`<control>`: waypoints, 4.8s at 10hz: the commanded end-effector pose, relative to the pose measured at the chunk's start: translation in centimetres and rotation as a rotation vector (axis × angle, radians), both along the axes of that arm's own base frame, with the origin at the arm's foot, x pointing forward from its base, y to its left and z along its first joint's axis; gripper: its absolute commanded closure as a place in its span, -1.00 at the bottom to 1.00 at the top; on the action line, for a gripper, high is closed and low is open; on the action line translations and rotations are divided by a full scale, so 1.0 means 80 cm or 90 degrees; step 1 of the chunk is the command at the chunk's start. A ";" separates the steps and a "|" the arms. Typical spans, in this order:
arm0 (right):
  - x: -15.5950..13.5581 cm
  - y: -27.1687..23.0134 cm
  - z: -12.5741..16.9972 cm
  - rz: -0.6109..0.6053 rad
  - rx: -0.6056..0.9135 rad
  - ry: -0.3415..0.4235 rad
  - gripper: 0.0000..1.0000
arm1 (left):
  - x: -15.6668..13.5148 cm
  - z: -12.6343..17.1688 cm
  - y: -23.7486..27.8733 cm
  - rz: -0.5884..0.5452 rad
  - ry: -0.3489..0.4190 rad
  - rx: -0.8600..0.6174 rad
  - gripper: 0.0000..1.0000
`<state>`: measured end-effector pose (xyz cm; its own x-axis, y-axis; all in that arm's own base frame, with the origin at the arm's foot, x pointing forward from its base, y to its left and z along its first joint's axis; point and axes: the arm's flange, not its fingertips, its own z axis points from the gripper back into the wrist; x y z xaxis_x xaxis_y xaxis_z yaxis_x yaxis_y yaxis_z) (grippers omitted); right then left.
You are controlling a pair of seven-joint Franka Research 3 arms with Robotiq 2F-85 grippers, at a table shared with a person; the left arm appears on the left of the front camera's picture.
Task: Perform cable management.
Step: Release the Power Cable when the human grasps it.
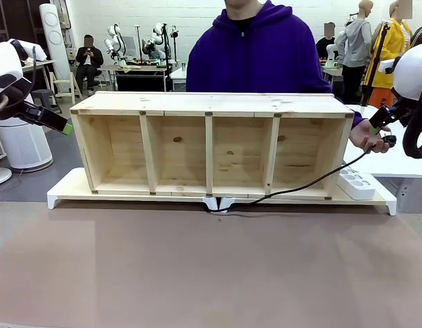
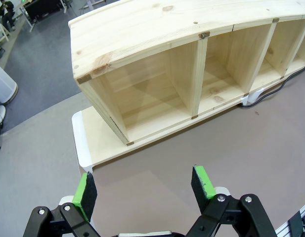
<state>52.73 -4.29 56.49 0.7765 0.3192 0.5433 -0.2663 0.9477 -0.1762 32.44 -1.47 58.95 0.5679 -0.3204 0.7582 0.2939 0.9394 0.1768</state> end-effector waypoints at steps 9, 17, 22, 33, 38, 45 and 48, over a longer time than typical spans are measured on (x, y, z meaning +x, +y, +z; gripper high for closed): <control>0.000 -0.002 -0.001 -0.002 0.001 0.001 -1.00 | -0.001 0.000 -0.001 0.010 0.001 -0.005 -1.00; 0.000 -0.002 -0.001 -0.002 0.001 0.001 -1.00 | -0.001 0.000 -0.001 0.010 0.001 -0.005 -1.00; 0.000 -0.002 -0.001 -0.002 0.001 0.001 -1.00 | -0.001 0.000 -0.001 0.010 0.001 -0.005 -1.00; 0.000 -0.002 -0.001 -0.002 0.001 0.001 -1.00 | -0.001 0.000 -0.001 0.010 0.001 -0.005 -1.00; 0.000 -0.002 -0.001 -0.002 0.001 0.001 -1.00 | -0.001 0.000 -0.001 0.010 0.001 -0.005 -1.00; 0.000 -0.002 -0.001 -0.002 0.001 0.001 -1.00 | -0.001 0.000 -0.001 0.010 0.001 -0.005 -1.00; 0.000 -0.002 -0.001 -0.002 0.001 0.001 -1.00 | -0.001 0.000 -0.001 0.010 0.001 -0.005 -1.00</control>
<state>52.73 -4.29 56.49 0.7765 0.3192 0.5433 -0.2662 0.9477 -0.1762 32.44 -1.47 58.95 0.5679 -0.3204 0.7582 0.2938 0.9394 0.1768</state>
